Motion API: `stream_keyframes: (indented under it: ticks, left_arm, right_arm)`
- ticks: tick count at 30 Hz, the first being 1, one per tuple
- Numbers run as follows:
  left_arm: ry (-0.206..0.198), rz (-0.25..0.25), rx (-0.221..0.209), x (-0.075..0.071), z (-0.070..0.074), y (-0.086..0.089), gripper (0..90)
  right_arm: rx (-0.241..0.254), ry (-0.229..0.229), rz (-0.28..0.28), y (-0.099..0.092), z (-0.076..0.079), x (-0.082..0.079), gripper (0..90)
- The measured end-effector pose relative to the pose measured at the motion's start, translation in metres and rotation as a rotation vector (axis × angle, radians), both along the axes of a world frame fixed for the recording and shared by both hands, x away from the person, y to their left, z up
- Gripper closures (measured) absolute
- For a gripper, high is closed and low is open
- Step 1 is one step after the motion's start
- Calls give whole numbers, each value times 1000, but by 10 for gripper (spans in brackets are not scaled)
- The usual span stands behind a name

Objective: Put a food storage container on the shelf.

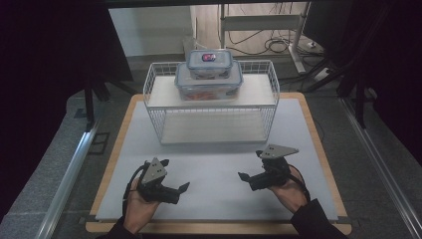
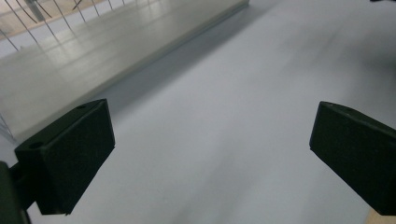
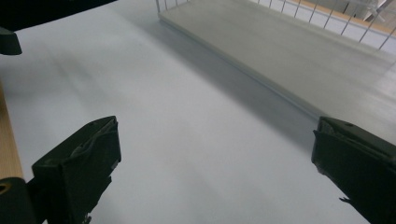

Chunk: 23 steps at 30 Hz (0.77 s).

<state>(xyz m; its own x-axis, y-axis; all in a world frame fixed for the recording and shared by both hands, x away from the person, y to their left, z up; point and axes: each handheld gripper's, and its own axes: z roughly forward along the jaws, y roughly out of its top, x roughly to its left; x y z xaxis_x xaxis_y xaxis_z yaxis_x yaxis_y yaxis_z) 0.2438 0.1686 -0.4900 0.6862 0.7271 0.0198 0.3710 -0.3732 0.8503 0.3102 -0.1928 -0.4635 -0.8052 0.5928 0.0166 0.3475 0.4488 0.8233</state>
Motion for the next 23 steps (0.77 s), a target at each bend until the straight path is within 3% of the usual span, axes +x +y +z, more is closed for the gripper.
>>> stream_keyframes:
  ticks: [5, 9, 12, 14, 17, 23]
  left_arm:
    - [11, 5, 73, -9, -15, -4, 1]
    - [24, 10, 122, -13, -23, -3, 0]
    - [59, 18, 142, -12, -29, 1, 0]
    - [80, 24, 148, -10, -33, 5, 0]
    - [112, 37, 120, -7, -36, 7, 1]
    - [103, 36, 103, -7, -34, 8, 2]
  right_arm:
    - [-13, -1, -11, -5, -12, -8, 11]
    - [-57, 5, -12, -9, -23, -15, 11]
    - [-63, 23, -9, -12, -29, -19, 11]
    - [-67, 38, -11, -14, -32, -20, 11]
    - [-85, 64, -18, -16, -38, -21, 11]
    - [-91, 85, -33, -19, -42, -19, 13]
